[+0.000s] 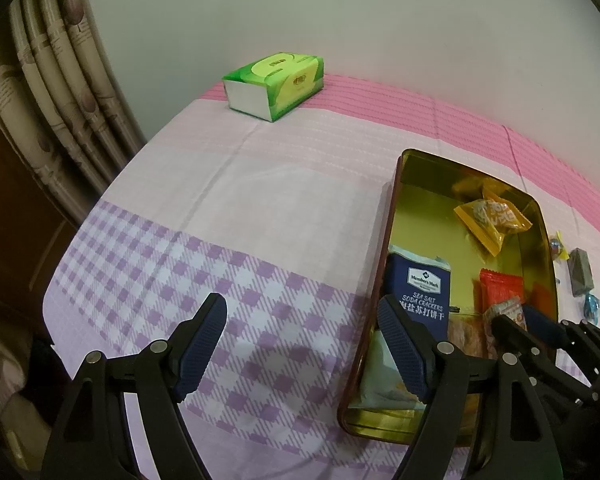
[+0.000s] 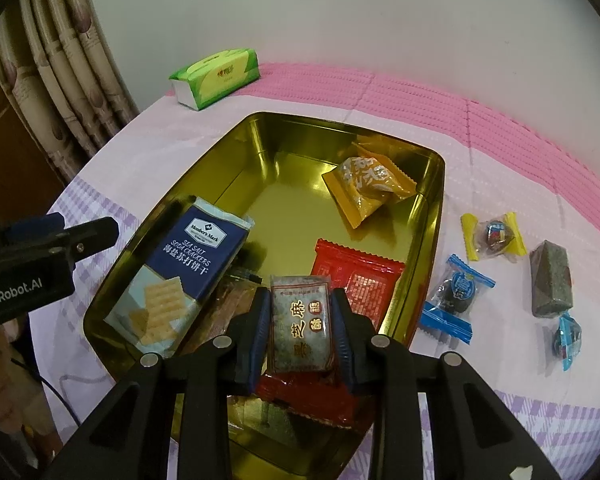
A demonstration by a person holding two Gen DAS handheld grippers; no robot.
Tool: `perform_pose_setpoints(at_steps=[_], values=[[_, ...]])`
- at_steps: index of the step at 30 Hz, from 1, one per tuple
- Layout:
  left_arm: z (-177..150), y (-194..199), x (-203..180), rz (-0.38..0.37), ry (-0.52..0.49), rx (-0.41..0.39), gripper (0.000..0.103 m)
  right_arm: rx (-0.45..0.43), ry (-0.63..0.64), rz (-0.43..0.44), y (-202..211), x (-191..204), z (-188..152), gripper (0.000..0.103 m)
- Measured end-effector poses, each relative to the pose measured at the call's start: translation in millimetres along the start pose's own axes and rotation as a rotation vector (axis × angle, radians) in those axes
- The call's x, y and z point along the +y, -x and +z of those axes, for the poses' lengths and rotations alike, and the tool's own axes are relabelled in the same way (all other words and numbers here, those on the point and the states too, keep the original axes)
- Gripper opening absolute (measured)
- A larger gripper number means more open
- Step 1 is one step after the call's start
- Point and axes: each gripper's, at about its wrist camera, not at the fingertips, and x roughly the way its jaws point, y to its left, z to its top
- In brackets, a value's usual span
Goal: Organize snacks
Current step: 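Carry the brown cake pack into the tin and open the right gripper, then reach the right gripper to the blue-wrapped candy and grasp it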
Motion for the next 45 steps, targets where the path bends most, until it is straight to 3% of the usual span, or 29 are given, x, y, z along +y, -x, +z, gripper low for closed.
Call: perform_pose_setpoints(at_steps=[7,20,34,45], values=[[-0.5,0.3,-1.2,0.002,0.002,0.001,0.078,-0.021,-0.014,0.012,8.1,-5.1,0.2,0.037],[-0.5,-0.3,-4.5,-0.001,-0.033,0.003,0.079,-0.094,-0.095,0.014,39.5,-29.6,-0.9,0.038],[1.4,-1.2,-4.7,0.001,-0.044,0.003,0.079,-0.102,-0.286,-0.174,57.4,-138.7,-22.3,0.038],[0.8,-1.3,-3.6,0.001,-0.051,0.006,0.079,-0.005,-0.495,-0.29,46.6,-201.7,-22.8,0.038]])
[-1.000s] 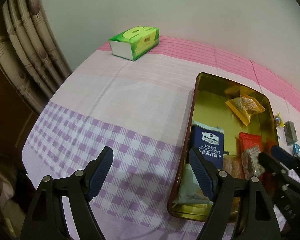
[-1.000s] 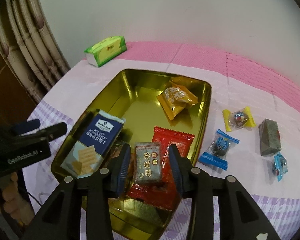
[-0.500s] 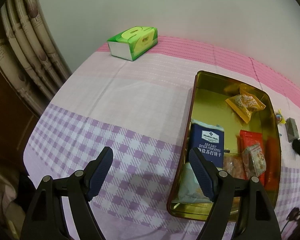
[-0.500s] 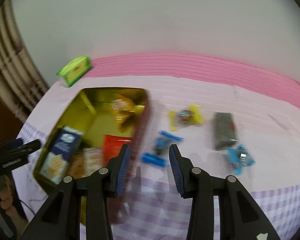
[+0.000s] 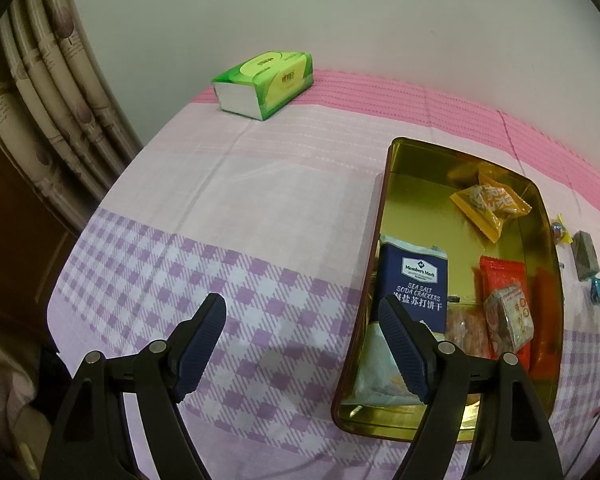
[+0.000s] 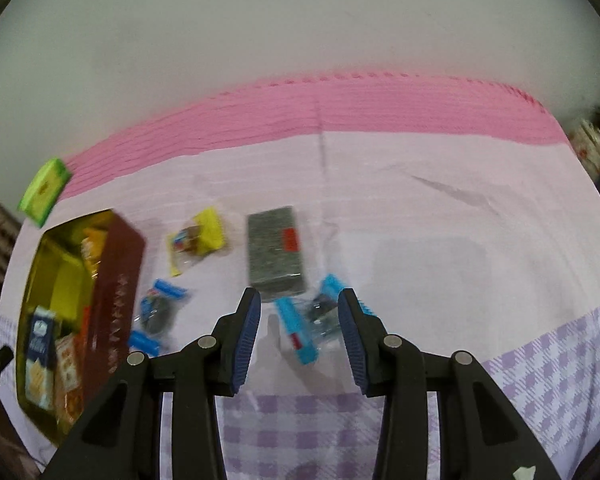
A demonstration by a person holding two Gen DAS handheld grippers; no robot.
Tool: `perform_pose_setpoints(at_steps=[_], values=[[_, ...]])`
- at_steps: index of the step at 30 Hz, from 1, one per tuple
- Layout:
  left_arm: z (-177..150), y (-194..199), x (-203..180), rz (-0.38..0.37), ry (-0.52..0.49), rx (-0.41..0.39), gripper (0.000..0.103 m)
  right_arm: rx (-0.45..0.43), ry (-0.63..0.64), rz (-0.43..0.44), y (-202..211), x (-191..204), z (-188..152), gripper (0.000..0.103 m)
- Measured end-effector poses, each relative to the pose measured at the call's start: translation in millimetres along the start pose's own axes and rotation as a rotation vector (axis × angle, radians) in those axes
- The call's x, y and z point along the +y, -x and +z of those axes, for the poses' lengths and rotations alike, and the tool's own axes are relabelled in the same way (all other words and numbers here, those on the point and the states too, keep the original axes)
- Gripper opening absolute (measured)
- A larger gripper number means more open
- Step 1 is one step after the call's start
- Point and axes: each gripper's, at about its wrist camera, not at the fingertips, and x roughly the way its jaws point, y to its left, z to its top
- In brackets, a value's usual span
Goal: Organize snacks
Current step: 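Reach the right gripper to the blue-wrapped candy and grasp it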
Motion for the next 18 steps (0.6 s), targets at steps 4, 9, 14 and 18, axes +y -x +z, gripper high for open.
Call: perform_pose_setpoints(at_steps=[4,9,14,18], values=[[0.3,-0.2,-1.2,0.001,-0.004,-0.001,0.079,0.034,-0.052,-0.03,-9.7,-8.5,5.2,0.038],[-1.4,-1.3,-0.5,-0.001,-0.01,0.002,0.079,0.056,-0.083,-0.061,-21.6,-11.2,11.2,0.043],[-0.9,-2.4,-1.7,-0.003,-0.014,0.006,0.079,0.071,-0.061,-0.056,-24.2,-10.4,5.7,0.043],[-2.4,-4.8,-2.1,-0.003,-0.024,0.011,0.079,0.088,-0.052,-0.046,-25.9,-15.0,-7.7,0.043]])
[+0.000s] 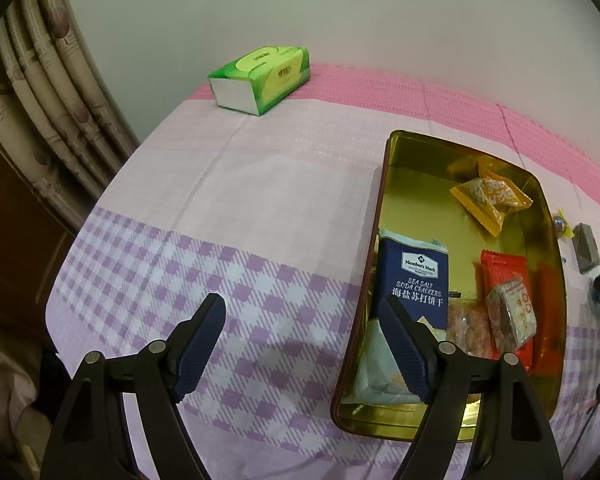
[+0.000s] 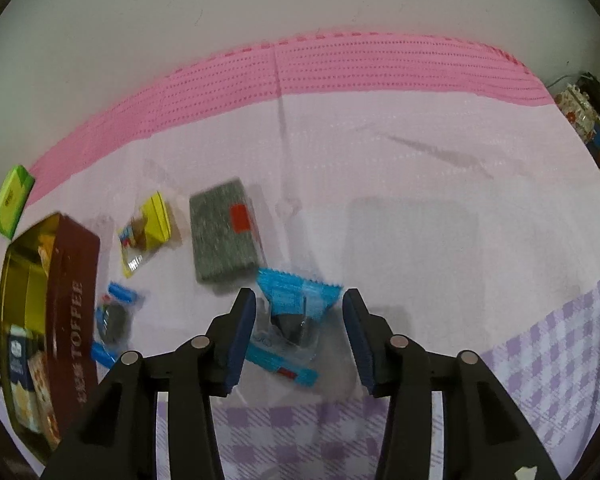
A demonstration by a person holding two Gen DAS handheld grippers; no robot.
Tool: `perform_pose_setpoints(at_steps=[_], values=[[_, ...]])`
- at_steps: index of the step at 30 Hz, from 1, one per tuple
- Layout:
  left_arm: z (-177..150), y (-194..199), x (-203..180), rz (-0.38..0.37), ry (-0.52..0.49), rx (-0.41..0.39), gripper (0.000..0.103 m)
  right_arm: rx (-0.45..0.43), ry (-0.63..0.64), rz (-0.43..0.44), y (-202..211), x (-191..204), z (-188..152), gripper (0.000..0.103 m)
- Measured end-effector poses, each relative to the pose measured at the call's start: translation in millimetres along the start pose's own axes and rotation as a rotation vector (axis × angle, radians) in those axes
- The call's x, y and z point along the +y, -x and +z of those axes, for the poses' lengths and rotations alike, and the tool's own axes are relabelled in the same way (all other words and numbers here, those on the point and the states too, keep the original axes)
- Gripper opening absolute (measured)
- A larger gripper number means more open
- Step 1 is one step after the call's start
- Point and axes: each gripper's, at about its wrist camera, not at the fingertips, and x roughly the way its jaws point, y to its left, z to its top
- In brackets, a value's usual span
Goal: Organize snacks
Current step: 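Reach the right gripper to the blue-wrapped candy and grasp it, then lift the blue-wrapped candy with the right gripper and hold it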
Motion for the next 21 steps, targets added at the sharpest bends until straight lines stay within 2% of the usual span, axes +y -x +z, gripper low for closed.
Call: perform_pose_setpoints(at_steps=[10,16,21], values=[[-1.3,-1.4,-6.3,0.018,-0.029,-0.004,0.08,-0.076,0.096,0.045,1.9,0.4,-12.0,0.043],[-1.3,-0.4,-13.6,0.034,-0.054,-0.03,0.08,-0.123,0.17,0.063,4.0,5.4,-21.5,0.034],[-1.3,5.9,-21.5,0.026,-0.07,-0.054,0.08,-0.147,0.169,0.082,7.3,-3.6,-22.5,0.033]])
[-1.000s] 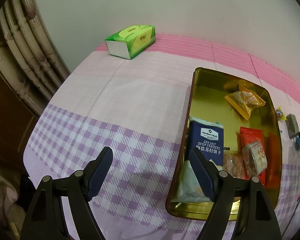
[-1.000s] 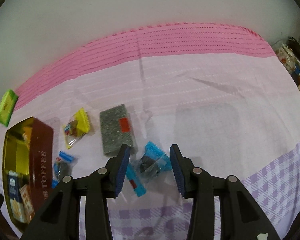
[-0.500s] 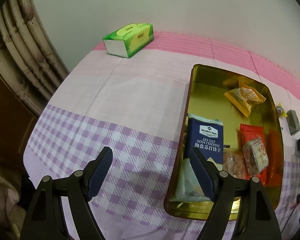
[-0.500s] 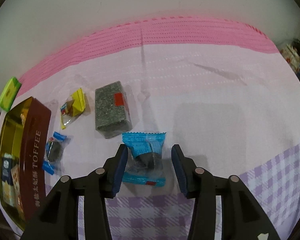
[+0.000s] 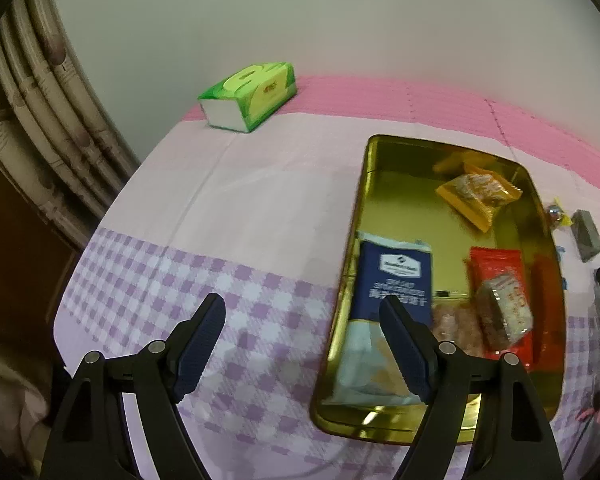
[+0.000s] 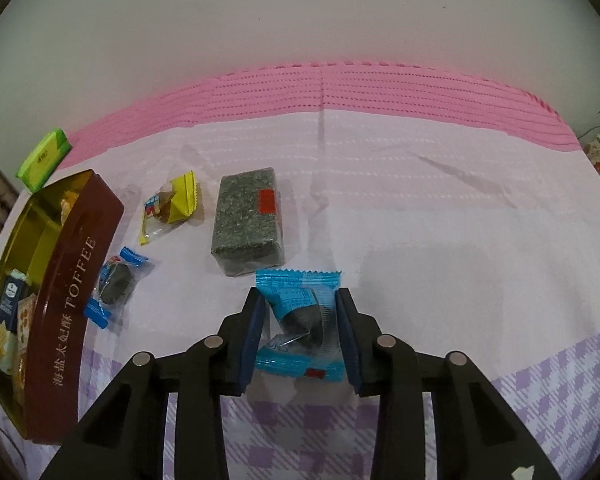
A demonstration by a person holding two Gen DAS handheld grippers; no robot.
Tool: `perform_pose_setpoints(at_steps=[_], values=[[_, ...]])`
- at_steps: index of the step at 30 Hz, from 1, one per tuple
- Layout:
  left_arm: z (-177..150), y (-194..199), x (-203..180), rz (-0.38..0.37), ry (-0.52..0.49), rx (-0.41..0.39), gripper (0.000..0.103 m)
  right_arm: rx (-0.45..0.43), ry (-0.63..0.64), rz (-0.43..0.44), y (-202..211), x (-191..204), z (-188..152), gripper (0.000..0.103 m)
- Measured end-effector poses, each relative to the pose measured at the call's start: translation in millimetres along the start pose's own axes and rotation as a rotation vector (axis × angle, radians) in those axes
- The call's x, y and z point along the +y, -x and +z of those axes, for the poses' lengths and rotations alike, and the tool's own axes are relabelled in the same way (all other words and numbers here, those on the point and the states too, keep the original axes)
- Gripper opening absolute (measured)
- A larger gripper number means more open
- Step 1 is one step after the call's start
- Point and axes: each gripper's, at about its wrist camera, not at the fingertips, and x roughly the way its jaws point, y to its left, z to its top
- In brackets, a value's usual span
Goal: Organize snacks
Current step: 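Lift the blue-wrapped candy with the right gripper and hold it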
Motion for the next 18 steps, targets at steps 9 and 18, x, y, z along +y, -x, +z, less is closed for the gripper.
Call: perform_pose_setpoints(at_steps=[9,18], values=[[7.3,24.0,-42.7,-0.106,-0.099,0.022,0.08,-0.057,-0.02,-0.09,0.7,-54.8,2.0,0.033],[26.5,40.0,-108.6,-0.338,-0.175,0.137,0.08,-0.096,-0.039,-0.117,1.4,-88.2,0.7,0.034]])
